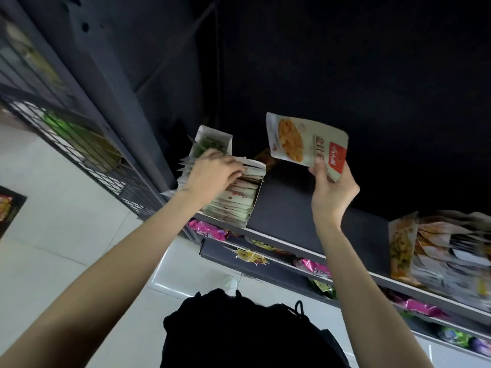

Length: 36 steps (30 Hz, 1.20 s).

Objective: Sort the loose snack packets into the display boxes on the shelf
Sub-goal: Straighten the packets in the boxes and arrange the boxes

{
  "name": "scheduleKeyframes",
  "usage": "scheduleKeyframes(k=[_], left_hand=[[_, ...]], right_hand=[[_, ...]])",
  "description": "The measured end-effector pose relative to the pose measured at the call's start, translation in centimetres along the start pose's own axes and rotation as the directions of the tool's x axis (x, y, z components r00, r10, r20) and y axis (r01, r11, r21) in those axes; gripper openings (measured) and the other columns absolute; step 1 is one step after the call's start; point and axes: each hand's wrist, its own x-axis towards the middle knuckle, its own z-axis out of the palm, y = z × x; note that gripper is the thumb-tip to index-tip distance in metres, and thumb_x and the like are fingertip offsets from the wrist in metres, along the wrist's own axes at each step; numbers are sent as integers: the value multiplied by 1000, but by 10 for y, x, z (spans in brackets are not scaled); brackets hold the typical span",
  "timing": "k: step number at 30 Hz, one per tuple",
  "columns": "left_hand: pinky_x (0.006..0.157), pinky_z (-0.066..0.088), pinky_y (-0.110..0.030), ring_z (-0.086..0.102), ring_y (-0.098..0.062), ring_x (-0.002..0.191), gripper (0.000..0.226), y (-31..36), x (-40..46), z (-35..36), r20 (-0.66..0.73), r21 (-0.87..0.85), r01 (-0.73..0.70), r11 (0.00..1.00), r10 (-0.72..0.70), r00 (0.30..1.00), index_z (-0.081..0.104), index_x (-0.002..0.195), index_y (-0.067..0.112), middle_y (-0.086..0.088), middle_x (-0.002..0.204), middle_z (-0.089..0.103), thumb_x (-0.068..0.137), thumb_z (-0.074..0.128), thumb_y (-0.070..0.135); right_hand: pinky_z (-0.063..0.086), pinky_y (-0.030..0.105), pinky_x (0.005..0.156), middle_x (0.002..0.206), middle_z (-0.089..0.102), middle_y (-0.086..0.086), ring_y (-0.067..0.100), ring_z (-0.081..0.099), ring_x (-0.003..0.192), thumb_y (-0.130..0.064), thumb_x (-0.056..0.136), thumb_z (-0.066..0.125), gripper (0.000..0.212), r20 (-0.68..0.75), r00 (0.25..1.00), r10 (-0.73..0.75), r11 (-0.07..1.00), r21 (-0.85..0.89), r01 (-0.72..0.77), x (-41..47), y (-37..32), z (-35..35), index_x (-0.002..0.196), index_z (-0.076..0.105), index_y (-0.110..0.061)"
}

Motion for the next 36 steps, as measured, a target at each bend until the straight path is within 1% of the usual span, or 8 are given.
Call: scheduleKeyframes(k=[4,7,10,14,20,24,29,36], left_hand=[[72,46,-25,67,-13,72,5,-5,-16,9,-20,-36,-89,995,89,996,74,78,29,11,79,71,78,75,24],[68,50,-24,67,-13,72,22,-7,-18,11,-44,-75,-106,992,103,994,74,79,28,10,78,71,87,54,28],[67,52,-25,67,-14,71,26,-8,-18,11,-47,-103,-99,990,95,994,75,80,28,9,78,70,87,49,29],[67,53,-26,67,-13,70,22,-8,-19,12,-55,-128,-93,987,86,995,75,81,28,9,78,71,87,54,28],[70,53,-27,67,-14,73,8,-8,-21,14,-60,-145,-57,988,49,997,75,83,26,8,82,72,77,77,21],[70,45,-30,59,-17,83,11,-5,-23,15,-135,-70,-45,997,35,990,74,86,23,5,90,67,86,63,24],[84,38,-32,53,-20,101,29,9,-21,11,-101,23,35,999,-33,994,62,109,16,0,111,62,87,49,31],[90,36,-36,48,-22,109,35,42,-21,4,-187,36,134,990,-125,974,59,116,13,-5,118,59,86,54,30]], right_hand=[[54,20,71,87,66,-10,8,66,79,-17,91,62,18,154,957,-248,947,-171,273,5,8,29,99,70,-3],[55,23,69,91,71,-3,10,66,79,-2,84,62,17,420,791,-445,784,-244,571,9,16,47,97,72,-7],[52,35,55,80,69,4,27,65,70,-4,83,57,18,723,629,-285,545,-417,727,17,24,71,93,69,-12],[48,33,56,90,68,4,29,65,76,-9,93,50,22,778,623,-82,412,-543,732,21,16,94,111,59,-17],[42,30,55,94,66,2,27,63,76,5,83,53,40,791,593,-154,453,-477,754,17,21,89,112,64,-19],[49,34,64,98,67,1,25,64,86,4,85,50,37,824,563,-65,451,-479,753,18,31,95,110,66,-19],[55,36,73,116,68,0,23,66,99,-11,92,56,35,781,572,-251,642,-308,702,14,38,68,125,61,-24],[56,30,83,114,68,-1,11,66,100,-9,96,51,28,567,795,-218,831,-319,456,11,86,-4,120,65,-14]])
